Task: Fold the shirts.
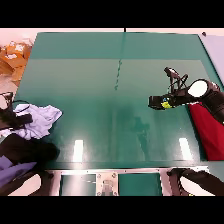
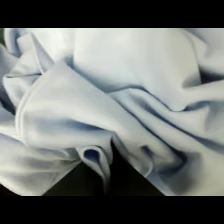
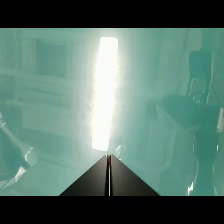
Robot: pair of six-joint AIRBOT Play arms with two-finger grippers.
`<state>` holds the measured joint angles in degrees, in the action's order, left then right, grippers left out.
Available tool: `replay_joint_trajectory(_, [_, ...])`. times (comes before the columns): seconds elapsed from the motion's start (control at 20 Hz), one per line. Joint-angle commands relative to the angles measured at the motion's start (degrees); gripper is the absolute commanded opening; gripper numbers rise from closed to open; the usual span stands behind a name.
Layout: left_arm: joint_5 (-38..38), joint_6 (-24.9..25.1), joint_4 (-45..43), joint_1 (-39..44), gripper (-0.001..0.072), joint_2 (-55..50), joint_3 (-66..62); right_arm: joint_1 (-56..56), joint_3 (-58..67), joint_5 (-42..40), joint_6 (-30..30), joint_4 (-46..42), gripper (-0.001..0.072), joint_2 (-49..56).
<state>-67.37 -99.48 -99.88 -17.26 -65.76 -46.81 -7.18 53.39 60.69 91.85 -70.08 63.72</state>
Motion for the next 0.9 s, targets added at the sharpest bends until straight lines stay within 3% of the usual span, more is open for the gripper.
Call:
replay_joint_trajectory(0.0, [-7.5,4.8,6.6,-0.4,0.0019,0.0,-8.9,0.0,0.0,-0.3,0.0,0.0,0.002,0.0])
replay_joint_trajectory(0.15, [-9.6,6.6,17.4,3.7,0.0019,3.9,-23.4,-0.1,0.0,-0.3,0.0,1.1,0.0022,0.1])
replay_joint_trajectory(0.35, [-8.6,6.6,27.8,18.4,0.0018,5.1,-36.9,0.2,1.3,3.1,-0.9,4.5,0.0019,0.4])
replay_joint_trajectory(0.6, [3.5,6.6,32.3,40.0,0.0019,2.7,-38.0,5.6,12.3,9.1,-0.9,4.5,0.0019,0.3])
replay_joint_trajectory(0.8, [10.1,8.2,32.7,53.0,0.0022,-5.8,-38.0,7.7,19.6,10.1,-0.9,4.5,0.0022,0.3])
replay_joint_trajectory(0.85, [9.6,8.0,33.0,54.8,0.0194,-8.7,-38.0,7.8,20.1,10.1,-0.8,4.5,0.0092,0.3])
